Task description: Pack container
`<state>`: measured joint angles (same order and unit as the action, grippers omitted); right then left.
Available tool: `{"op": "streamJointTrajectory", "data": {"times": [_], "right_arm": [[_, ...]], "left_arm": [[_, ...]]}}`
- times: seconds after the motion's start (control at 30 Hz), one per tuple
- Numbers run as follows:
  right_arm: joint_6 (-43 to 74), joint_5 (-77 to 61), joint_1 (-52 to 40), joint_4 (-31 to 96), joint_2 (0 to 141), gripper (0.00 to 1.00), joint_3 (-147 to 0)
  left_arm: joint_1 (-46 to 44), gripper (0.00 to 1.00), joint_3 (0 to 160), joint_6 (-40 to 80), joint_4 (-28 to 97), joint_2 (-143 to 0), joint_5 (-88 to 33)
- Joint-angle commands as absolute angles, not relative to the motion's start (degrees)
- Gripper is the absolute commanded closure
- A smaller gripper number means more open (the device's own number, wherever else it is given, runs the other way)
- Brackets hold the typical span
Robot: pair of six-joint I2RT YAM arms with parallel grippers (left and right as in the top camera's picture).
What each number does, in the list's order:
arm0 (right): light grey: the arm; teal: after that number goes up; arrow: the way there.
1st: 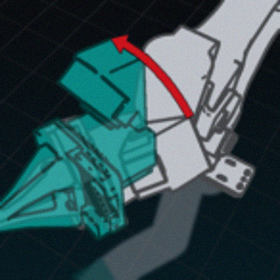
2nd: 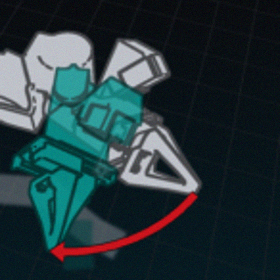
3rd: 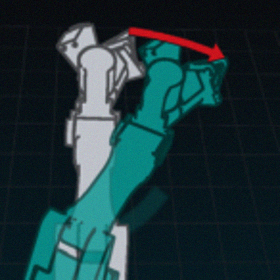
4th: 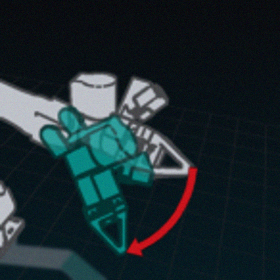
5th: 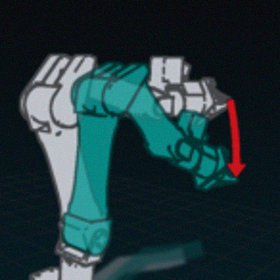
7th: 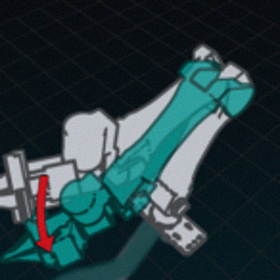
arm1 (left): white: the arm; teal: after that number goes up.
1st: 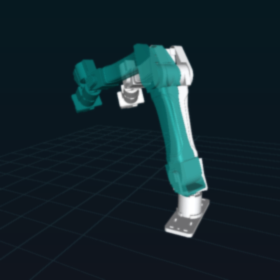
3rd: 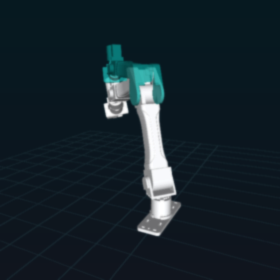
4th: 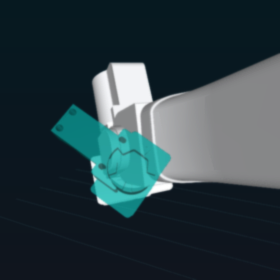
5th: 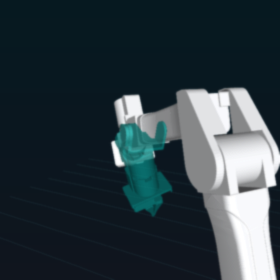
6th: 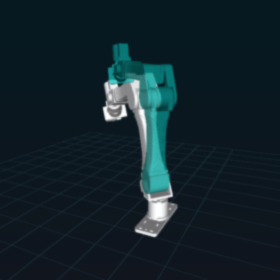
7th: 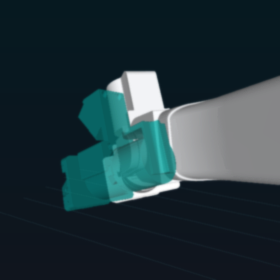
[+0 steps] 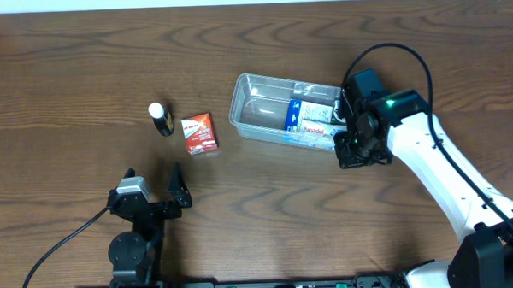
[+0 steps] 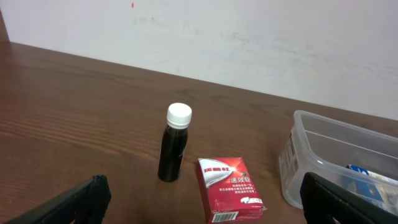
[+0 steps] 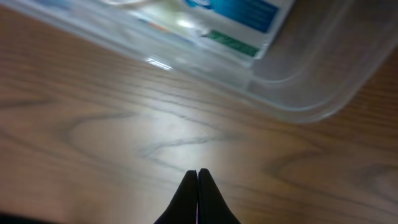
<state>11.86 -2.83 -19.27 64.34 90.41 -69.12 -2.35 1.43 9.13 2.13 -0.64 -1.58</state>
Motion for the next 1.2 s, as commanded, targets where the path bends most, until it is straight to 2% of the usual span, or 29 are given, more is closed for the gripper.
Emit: {"op": "streamJointTrajectory", "data": {"times": [0.0, 0.27, 0.93, 1.17], "right_arm": [[12.8, 1.7, -19.8, 63.5, 90.4, 0.99, -68.4], [16.7, 7.7, -19.8, 62.5, 90.4, 0.99, -67.8], [18.9, 7.5, -19.8, 58.1, 90.4, 0.99, -66.9], [24.3, 7.5, -19.8, 60.1, 90.4, 0.99, -66.9]], "left_arm": [[-2.3, 0.02, 0.2, 8.6, 4.0, -0.6, -1.5], [-2.3, 0.02, 0.2, 8.6, 4.0, -0.6, -1.5], [-2.3, 0.02, 0.2, 8.6, 4.0, -0.6, -1.5], [-2.3, 0.02, 0.2, 8.6, 4.0, -0.6, -1.5]]}}
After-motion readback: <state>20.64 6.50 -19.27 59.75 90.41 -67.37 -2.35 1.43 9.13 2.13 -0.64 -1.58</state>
